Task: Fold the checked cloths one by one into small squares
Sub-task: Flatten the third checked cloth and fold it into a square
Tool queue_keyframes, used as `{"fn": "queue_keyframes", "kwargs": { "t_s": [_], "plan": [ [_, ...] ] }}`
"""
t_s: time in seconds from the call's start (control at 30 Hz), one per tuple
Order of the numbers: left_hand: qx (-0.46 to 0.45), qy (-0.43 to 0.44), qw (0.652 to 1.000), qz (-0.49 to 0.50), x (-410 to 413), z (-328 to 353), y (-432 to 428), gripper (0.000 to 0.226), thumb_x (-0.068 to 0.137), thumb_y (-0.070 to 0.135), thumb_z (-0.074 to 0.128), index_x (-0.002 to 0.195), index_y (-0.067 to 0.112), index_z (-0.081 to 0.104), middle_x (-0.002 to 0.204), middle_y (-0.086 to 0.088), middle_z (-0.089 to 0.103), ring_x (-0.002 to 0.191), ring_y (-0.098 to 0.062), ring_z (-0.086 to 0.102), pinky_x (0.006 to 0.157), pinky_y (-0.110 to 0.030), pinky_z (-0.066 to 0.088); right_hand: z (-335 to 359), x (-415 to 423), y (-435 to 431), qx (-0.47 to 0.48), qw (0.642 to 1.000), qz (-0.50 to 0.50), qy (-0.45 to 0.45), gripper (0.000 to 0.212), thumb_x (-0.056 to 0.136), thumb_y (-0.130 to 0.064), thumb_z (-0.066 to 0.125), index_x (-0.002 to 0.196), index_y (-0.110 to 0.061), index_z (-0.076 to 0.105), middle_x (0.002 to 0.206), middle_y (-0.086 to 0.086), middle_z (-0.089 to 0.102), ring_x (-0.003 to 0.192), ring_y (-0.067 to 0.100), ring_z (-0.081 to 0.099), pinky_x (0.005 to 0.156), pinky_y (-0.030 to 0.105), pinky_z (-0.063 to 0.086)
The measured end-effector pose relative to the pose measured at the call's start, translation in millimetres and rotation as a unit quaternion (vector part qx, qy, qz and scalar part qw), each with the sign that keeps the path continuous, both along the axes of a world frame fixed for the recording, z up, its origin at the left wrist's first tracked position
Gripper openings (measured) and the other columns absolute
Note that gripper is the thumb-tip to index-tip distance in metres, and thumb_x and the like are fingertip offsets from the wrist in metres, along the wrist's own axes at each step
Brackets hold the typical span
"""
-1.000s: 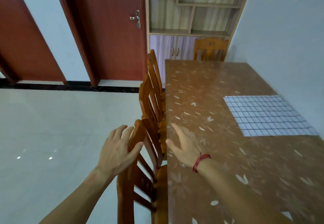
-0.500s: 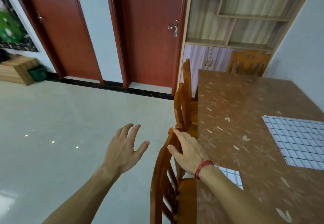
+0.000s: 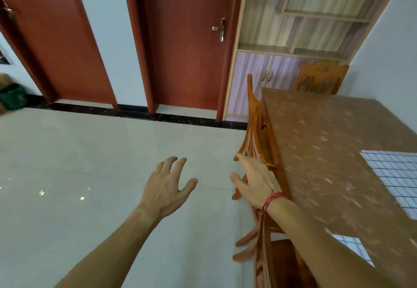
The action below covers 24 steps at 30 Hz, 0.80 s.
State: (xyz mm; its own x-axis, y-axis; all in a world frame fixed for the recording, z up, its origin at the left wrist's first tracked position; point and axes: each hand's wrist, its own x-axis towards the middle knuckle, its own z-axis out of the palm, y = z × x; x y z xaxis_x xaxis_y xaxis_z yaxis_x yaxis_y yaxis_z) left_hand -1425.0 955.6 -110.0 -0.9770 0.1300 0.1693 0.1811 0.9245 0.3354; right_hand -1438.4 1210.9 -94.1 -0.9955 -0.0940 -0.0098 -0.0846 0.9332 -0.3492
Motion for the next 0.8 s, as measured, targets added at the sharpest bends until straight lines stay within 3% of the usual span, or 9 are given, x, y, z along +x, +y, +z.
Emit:
{"fn": "queue_keyframes", "kwargs": {
  "t_s": [0.13,0.3,0.47,0.8],
  "plan": [
    [-0.012,0.007,1.000,-0.015,-38.4,5.7,-28.0,0.078,0.083,0.070,0.026,0.141,0.020,0.043,0.144,-0.005,0.045,0.131,-0.026,0.041,0.100,-0.040,0.044,-3.5,-36.1,-22.2,0.040,0.999,-0.021,0.004,0.074,0.082,-0.074,0.014,0.147,-0.038,0.017,0.151,-0.002,0.037,0.139,0.025,0.033,0.110,0.051,0.032],
    [-0.025,0.009,0.999,-0.026,-92.2,6.1,-38.3,0.081,0.083,0.071,0.023,0.143,0.019,0.041,0.147,-0.004,0.041,0.134,-0.024,0.038,0.101,-0.040,0.043,-1.6,-77.8,-33.0,0.069,0.997,-0.026,0.010,0.065,0.090,-0.066,0.024,0.148,-0.038,0.017,0.151,-0.001,0.034,0.137,0.022,0.033,0.108,0.046,0.038],
    [-0.032,0.017,0.998,-0.051,-162.1,4.5,-29.3,0.077,0.086,0.070,0.026,0.141,0.019,0.042,0.147,-0.004,0.041,0.133,-0.024,0.040,0.100,-0.040,0.044,-1.9,-136.6,-26.3,0.065,0.997,-0.039,0.003,0.064,0.092,-0.064,0.027,0.150,-0.039,0.014,0.154,0.002,0.029,0.140,0.024,0.030,0.111,0.046,0.034],
    [-0.053,0.000,0.995,-0.090,-323.5,15.6,34.9,0.078,0.085,0.071,0.024,0.143,0.021,0.040,0.149,-0.001,0.039,0.134,-0.022,0.037,0.103,-0.039,0.043,4.6,-289.0,37.8,0.041,0.995,-0.085,0.028,0.064,0.091,-0.063,0.034,0.149,-0.037,0.020,0.150,-0.001,0.035,0.132,0.023,0.039,0.105,0.044,0.040]
  ]
}}
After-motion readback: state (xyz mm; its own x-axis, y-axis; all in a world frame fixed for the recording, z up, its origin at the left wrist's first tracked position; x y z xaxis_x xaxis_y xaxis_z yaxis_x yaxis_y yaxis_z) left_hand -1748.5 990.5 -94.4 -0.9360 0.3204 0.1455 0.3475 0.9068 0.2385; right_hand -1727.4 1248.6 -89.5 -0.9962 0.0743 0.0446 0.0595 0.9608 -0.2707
